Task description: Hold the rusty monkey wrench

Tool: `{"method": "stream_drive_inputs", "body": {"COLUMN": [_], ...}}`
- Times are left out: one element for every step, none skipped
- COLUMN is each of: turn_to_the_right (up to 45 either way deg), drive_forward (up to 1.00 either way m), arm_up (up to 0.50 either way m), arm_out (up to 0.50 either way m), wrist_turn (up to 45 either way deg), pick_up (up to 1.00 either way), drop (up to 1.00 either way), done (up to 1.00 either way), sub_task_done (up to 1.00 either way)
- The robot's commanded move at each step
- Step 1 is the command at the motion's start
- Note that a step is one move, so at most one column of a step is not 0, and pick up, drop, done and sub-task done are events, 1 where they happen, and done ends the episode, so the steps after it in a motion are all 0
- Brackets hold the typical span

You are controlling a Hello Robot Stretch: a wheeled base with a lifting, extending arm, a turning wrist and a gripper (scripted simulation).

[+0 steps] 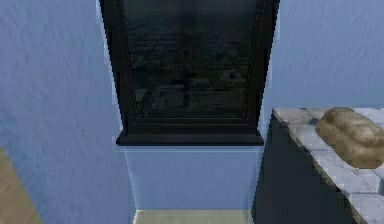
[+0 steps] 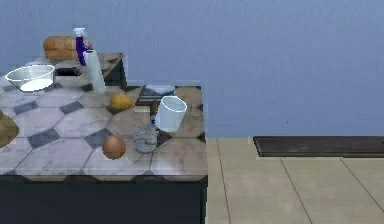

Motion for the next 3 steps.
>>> {"method": "stream_drive_inputs", "body": {"turn_to_the_right": [0.0, 0.0, 0.0], "drive_forward": [0.0, 0.0, 0.0], "arm_up": [0.5, 0.38, 0.0], "arm_out": [0.0, 0.0, 0.26], "wrist_turn": [0.0, 0.0, 0.0], "pick_up": [0.0, 0.0, 0.0], "drop": [0.0, 0.0, 0.0], "done": [0.0, 0.0, 0.0], "sub_task_done": [0.0, 0.0, 0.0]}}
